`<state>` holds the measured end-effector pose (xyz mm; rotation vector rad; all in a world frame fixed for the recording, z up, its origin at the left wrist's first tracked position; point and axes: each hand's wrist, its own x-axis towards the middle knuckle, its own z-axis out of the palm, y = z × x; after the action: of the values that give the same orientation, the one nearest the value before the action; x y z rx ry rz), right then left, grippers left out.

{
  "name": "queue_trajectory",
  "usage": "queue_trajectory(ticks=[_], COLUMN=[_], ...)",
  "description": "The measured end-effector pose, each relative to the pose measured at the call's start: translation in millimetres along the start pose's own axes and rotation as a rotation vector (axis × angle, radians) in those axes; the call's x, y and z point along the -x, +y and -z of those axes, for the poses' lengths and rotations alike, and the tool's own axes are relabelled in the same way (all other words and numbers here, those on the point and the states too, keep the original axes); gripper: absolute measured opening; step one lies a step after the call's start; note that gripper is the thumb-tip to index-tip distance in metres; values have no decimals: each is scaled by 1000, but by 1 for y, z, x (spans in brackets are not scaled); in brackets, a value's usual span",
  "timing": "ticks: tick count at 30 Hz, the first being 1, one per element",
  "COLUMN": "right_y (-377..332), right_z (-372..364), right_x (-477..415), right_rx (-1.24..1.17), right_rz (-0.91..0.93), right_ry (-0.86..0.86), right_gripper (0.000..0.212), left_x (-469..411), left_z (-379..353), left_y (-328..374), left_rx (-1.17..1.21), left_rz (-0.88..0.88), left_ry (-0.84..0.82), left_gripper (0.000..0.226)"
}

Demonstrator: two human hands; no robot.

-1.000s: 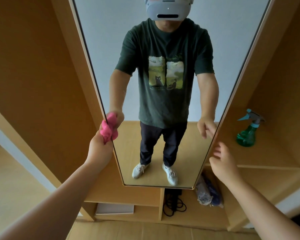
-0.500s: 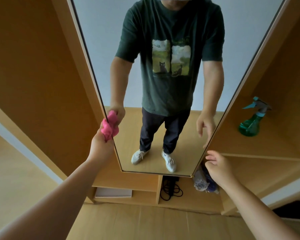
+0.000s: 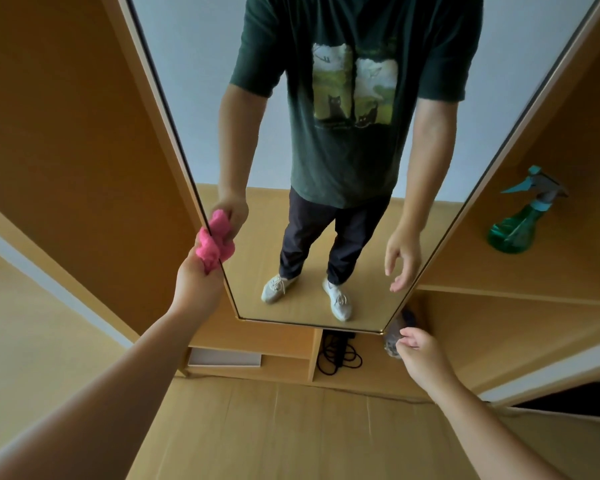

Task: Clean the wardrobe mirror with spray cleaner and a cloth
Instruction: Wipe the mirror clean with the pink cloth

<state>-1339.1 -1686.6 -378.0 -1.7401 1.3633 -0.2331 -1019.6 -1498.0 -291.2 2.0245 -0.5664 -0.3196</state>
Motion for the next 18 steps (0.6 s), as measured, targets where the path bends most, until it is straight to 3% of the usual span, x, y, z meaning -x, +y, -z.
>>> queue_trajectory(ticks=[18], right_y=[39], right_z=[-38], right_x=[-13], right_rx=[105], right_rz=[57], right_ry=[-87], right_gripper=[31], left_x=[3], left_z=[-43], left_y=[-64], left_rx=[24], left_rz=[129], left_ry=[5], left_gripper=[39])
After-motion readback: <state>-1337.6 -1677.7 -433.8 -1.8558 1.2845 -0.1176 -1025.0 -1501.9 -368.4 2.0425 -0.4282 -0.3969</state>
